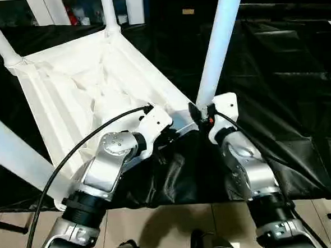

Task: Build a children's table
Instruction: Rotate leg to tighten

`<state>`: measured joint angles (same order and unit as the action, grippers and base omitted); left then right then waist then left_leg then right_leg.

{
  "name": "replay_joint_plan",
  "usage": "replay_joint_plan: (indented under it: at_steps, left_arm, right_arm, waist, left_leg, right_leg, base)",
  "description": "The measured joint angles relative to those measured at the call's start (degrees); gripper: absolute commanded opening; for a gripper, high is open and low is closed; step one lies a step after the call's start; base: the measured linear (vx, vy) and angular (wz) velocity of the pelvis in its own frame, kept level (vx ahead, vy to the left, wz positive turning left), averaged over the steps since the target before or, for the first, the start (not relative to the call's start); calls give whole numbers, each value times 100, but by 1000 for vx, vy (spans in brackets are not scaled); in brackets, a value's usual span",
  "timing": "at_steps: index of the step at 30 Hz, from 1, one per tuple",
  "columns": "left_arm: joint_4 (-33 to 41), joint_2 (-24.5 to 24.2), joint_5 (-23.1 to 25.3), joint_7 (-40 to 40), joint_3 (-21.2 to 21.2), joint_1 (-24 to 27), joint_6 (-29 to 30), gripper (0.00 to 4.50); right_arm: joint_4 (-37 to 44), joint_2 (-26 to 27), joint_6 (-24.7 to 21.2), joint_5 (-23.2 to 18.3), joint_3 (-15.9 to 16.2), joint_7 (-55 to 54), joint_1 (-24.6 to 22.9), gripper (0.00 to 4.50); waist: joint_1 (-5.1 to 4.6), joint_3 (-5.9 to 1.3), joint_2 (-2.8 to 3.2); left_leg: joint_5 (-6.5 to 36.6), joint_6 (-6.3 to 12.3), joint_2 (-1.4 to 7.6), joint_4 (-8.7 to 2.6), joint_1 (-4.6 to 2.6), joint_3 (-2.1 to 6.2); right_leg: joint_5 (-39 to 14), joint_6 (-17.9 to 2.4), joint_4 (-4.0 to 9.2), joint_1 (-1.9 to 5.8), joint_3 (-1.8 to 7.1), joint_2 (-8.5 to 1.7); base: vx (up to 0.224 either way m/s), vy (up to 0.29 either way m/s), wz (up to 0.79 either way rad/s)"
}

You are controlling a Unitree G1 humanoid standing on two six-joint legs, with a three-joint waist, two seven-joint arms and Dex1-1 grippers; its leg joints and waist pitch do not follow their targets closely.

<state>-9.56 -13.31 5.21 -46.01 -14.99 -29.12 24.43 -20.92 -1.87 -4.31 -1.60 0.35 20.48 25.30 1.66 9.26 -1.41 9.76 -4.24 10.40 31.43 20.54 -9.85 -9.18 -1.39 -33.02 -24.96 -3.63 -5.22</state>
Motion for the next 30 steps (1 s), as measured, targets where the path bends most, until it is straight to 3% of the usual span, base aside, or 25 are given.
replay_joint_plan:
  at_steps: [6, 11, 23, 24, 30]
  left_arm:
    - [21, -347, -246, -463, 18, 67, -287, 0]
    - [20, -865, -594, -1396, 93, 156, -581, 0]
    - [-355, -1320, -886, -2538, -38, -19, -1050, 0]
    - [-381, -1325, -890, -2584, -46, -27, -1075, 0]
    - [-541, -1419, -951, -2909, -115, -115, -1210, 0]
  right_arm:
    - [25, -729, 30, -135, 259, 1264, 43, 304]
    - [108, -1567, -2, -425, 527, 2957, 48, 304]
    - [108, -2188, -68, -786, 875, 4677, 174, 304]
    - [108, -2221, -72, -795, 888, 4756, 180, 279]
    - [131, -2360, -208, -953, 1019, 5177, 208, 252]
  waist:
    - [33, -2, 5]
    - [80, 0, 6]
    - [190, 2, 4]
    - [197, 2, 4]
    - [229, 2, 4]
  left_leg:
    - [-1, 2, 22, -60, -10, 2]
    - [-12, 19, 68, -72, -2, 2]
    - [-6, 16, 67, -32, 3, -3]
    - [-7, 16, 68, -31, 2, -4]
    - [-6, 16, 70, -22, 4, -4]
  right_leg:
    - [50, 37, -9, -8, -18, 15]
    - [49, -7, -7, -19, -29, 59]
    - [49, -24, -12, -32, -19, 56]
    - [49, -24, -12, -29, -19, 56]
    - [50, -24, -14, -23, -19, 56]
  base:
    - [0, 0, 0]
    - [0, 0, 0]
    - [0, 0, 0]
    - [0, 0, 0]
    - [0, 0, 0]
